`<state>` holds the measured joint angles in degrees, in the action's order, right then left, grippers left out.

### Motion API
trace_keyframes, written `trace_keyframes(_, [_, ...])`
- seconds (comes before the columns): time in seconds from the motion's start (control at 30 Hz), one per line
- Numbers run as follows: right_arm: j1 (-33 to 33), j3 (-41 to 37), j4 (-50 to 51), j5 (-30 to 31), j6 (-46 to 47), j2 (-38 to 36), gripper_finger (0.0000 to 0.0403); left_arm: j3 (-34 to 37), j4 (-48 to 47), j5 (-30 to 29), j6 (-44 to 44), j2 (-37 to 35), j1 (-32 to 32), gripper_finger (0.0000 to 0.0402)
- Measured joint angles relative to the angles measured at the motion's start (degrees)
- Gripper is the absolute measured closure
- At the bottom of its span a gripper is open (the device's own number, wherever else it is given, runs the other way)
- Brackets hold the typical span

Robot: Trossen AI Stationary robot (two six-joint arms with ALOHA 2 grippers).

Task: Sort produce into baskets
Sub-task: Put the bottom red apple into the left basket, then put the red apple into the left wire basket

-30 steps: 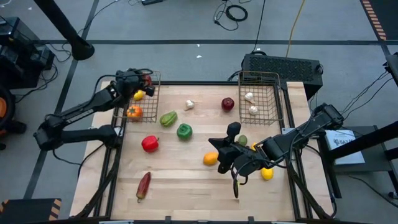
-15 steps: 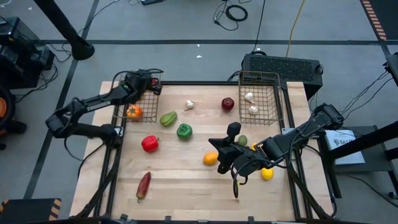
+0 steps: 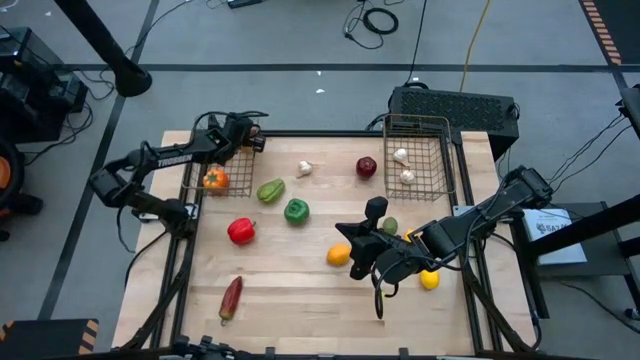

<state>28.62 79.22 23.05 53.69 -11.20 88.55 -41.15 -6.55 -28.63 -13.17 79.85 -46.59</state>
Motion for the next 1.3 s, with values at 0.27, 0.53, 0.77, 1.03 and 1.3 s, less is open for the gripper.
trace_keyframes(0.27, [0.00, 0.00, 0.00, 0.00, 0.00, 0.02, 0.0403, 0.07, 0.12, 1.66, 2.66, -0.33, 0.05, 0.0290])
trace_keyframes(0.53, [-0.02, 0.00, 0.69, 0.00, 0.01, 0.02, 0.0403, -2.26, -6.02, 1.58, 8.22, -12.34, 5.99, 0.0270])
trace_keyframes(0.77, [-0.80, 0.00, 6.54, 0.02, 5.12, 0.02, 0.0403, -2.25, -14.34, 9.62, 5.00, -27.61, 17.16, 0.0269])
trace_keyframes(1.03, [-5.06, 0.00, 25.33, -1.99, 26.32, 0.03, 0.0403, -2.25, -22.66, 18.39, -0.16, -36.64, 33.40, 0.0269])
trace_keyframes(1.3, [-12.73, -1.72, 36.16, -3.67, 35.05, 0.04, 0.0403, 0.10, -18.50, 17.82, -1.01, -36.99, 43.18, 0.0269])
